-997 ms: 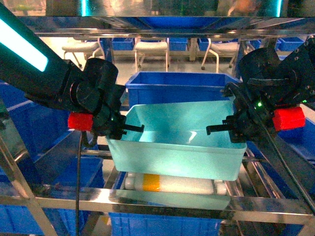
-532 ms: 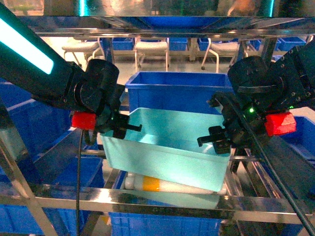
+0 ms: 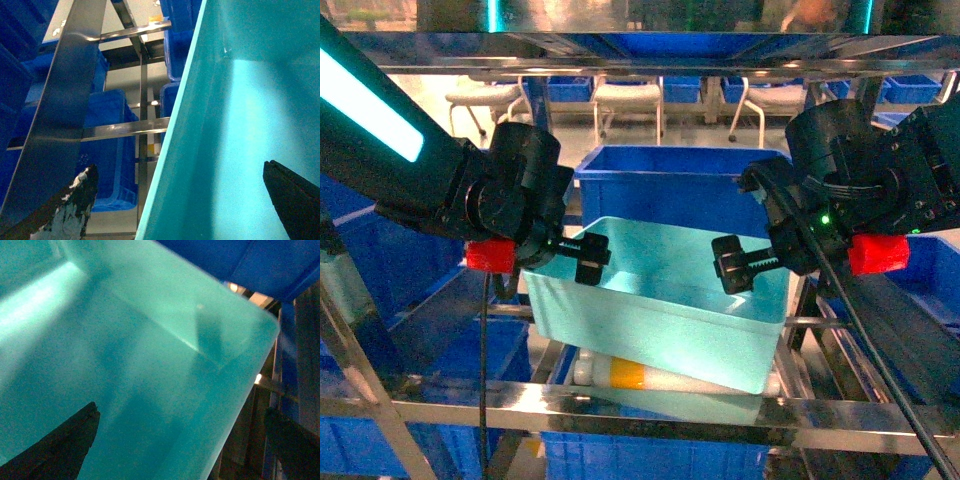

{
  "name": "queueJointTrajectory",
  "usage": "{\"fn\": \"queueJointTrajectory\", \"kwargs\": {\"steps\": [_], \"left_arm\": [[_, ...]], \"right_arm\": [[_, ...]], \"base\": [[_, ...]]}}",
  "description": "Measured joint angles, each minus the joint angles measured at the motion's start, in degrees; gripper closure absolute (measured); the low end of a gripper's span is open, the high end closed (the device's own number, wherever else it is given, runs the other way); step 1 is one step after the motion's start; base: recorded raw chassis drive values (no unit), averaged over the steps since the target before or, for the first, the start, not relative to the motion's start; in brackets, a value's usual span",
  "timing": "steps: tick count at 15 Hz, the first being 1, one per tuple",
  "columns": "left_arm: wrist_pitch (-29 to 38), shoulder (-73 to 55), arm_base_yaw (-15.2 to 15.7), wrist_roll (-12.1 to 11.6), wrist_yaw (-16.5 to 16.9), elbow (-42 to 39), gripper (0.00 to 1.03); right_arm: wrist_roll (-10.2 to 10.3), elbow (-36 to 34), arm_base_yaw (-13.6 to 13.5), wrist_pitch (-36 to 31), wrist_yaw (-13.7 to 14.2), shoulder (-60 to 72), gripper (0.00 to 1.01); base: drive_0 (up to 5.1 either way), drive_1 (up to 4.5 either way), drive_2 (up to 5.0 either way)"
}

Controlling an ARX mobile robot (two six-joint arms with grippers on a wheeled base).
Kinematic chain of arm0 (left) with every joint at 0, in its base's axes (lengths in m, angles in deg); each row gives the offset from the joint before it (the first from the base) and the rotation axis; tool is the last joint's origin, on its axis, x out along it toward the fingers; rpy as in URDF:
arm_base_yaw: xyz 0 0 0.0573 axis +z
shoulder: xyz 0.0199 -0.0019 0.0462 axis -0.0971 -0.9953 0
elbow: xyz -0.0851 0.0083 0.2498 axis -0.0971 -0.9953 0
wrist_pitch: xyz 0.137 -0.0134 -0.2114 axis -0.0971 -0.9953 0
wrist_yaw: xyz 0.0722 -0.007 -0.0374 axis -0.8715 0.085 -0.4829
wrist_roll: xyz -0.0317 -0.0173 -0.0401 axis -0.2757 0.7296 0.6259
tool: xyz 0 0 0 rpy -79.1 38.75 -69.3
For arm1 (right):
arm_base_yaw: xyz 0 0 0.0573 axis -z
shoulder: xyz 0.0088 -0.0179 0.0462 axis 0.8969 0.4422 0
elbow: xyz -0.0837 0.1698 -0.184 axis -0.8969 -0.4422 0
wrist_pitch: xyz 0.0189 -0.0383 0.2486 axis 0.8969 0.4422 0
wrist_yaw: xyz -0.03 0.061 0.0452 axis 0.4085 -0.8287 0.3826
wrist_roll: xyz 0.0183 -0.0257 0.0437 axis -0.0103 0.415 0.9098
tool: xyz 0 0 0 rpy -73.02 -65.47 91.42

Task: Organize blue bins on left shelf correctly

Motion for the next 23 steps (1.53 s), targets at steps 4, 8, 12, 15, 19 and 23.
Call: {"fn": "queueJointTrajectory", "kwargs": {"steps": [4, 8, 12, 15, 19, 23], "left_arm": [[11.04, 9.20, 0.07, 1.44, -1.86, -9.51, 0.05], [11.80, 21.00, 0.04, 4.44, -3.93, -23.23, 0.05], [7.91, 37.59, 0.07, 9.09, -5.29, -37.66, 0.05], [-1.01, 44.35, -0.44, 13.35, -5.16, -43.21, 0.05], [-11.34, 55.74, -2.38, 18.62, -3.26, -48.13, 0.05], [-21.64, 64.35, -3.28, 24.26, 0.13, -49.75, 0.05]], "right_arm": [[0.11, -4.96, 0.07, -11.93, -1.62, -4.22, 0.03], [0.81, -12.44, -0.81, -14.01, -2.34, -10.95, 0.03], [0.44, -23.06, -2.01, -11.32, -2.27, -21.16, 0.03], [-0.52, -27.76, -2.34, -7.67, -1.99, -28.59, 0.03], [0.81, -34.36, -4.50, -1.44, -3.65, -36.72, 0.03], [6.05, -38.95, -6.01, 5.90, -5.99, -46.84, 0.03]], "base": [[0.0, 0.00, 0.0], [0.0, 0.00, 0.0], [0.0, 0.00, 0.0], [0.0, 0.00, 0.0], [0.0, 0.00, 0.0], [0.0, 0.00, 0.0]]}}
